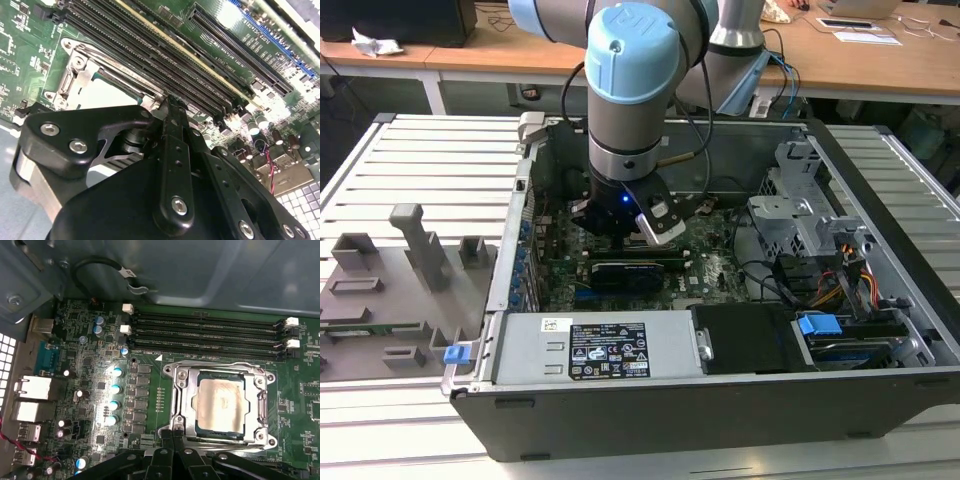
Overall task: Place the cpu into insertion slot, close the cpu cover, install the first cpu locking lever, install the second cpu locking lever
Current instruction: 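Install the second cpu locking lever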
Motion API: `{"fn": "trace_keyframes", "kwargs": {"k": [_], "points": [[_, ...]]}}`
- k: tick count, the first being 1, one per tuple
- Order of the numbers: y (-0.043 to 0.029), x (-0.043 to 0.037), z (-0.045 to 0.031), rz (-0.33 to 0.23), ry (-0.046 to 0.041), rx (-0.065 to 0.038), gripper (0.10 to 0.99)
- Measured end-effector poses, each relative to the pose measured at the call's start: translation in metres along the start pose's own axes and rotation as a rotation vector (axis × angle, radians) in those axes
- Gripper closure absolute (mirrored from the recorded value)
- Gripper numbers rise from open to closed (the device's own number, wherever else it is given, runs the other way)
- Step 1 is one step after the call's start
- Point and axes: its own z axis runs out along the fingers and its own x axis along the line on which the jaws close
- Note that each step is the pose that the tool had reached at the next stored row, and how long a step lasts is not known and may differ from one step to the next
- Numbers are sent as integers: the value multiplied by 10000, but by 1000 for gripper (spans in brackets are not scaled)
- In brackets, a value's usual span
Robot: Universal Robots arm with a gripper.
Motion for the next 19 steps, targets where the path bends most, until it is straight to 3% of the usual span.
{"fn": "trace_keyframes", "kwargs": {"k": [8,16,19], "points": [[-6,14,31,0,-8,-125,980],[-8,51,60,-4,-23,-321,980],[-18,52,61,-3,-28,-341,980]]}}
